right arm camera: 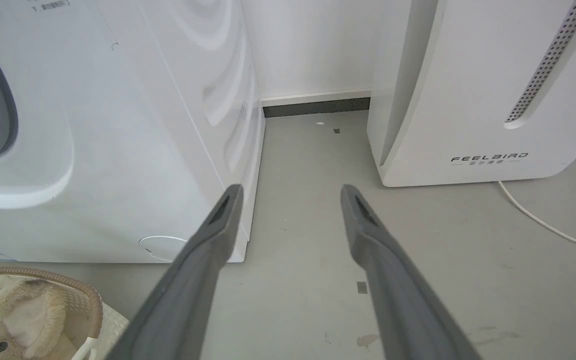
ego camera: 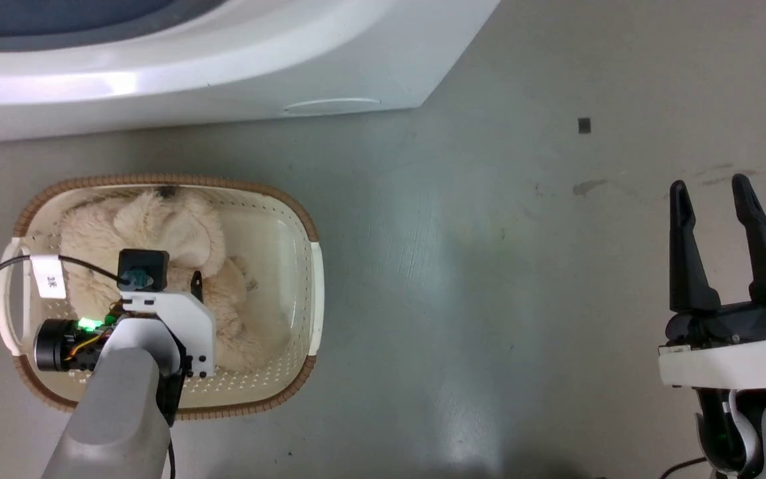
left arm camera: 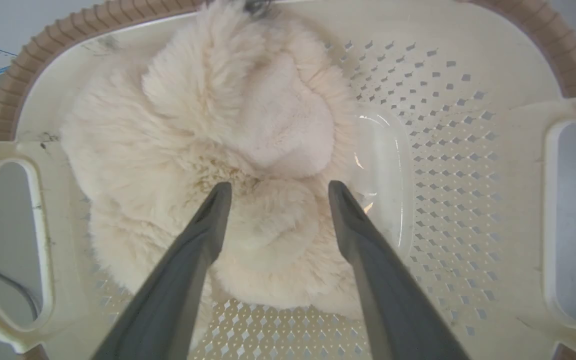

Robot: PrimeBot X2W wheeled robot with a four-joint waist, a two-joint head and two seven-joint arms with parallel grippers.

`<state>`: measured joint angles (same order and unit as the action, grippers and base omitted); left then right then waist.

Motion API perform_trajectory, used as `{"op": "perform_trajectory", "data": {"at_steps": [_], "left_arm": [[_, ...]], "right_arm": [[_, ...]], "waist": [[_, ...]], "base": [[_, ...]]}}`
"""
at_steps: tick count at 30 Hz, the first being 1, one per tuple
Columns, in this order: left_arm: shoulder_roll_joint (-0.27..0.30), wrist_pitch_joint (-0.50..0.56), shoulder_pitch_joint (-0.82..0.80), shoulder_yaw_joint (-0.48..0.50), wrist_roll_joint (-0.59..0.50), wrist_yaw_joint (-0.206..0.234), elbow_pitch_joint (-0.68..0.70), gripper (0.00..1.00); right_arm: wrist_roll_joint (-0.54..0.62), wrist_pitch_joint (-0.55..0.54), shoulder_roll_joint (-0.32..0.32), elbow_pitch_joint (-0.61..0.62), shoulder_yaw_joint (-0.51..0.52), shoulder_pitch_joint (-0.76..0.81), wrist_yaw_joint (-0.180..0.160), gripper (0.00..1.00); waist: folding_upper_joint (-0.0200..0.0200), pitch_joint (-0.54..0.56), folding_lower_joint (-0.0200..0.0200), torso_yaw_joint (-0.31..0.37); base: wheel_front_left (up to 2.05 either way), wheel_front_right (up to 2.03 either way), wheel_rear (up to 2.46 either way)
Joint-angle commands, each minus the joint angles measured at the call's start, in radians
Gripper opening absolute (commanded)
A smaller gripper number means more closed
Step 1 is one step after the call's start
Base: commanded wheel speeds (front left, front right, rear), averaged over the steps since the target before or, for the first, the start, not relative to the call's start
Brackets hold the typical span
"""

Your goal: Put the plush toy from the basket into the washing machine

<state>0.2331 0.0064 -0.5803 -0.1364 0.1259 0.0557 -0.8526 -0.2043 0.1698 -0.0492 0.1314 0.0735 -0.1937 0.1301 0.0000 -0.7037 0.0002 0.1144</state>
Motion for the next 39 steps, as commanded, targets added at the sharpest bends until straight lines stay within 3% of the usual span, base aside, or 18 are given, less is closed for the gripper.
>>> {"op": "perform_trajectory", "data": {"at_steps": [1,23,24,25,39], "left_arm": [[0.009,0.003,-0.031,-0.007,0.007,0.009,-0.027,1.00],[0.027,0.009,-0.222,-0.060,0.069,0.042,-0.253,1.00],[0.028,0.005,-0.229,-0.065,0.070,0.043,-0.264,0.80],[0.029,0.004,-0.235,-0.068,0.072,0.044,-0.274,0.00],[0.024,-0.041,-0.286,-0.099,0.135,0.006,-0.418,0.00]], "right_arm": [[-0.008,0.009,-0.001,0.010,0.005,-0.022,0.000,1.00],[-0.049,0.055,-0.001,0.046,0.013,-0.075,0.001,1.00],[-0.051,0.057,-0.001,0.046,0.013,-0.077,0.001,1.00],[-0.053,0.059,-0.001,0.047,0.014,-0.080,0.001,1.00],[-0.074,0.088,-0.001,0.030,0.022,-0.103,0.001,1.00]], "waist": [[0.0000,-0.027,-0.0002,-0.001],[0.0000,-0.219,-0.0002,0.020],[0.0000,-0.225,-0.0002,0.021],[0.0000,-0.230,-0.0002,0.022],[0.0000,-0.232,-0.0002,0.017]], "base": [[0.00,0.00,0.00],[0.00,0.00,0.00],[0.00,0.00,0.00],[0.00,0.00,0.00],[0.00,0.00,0.00]]}}
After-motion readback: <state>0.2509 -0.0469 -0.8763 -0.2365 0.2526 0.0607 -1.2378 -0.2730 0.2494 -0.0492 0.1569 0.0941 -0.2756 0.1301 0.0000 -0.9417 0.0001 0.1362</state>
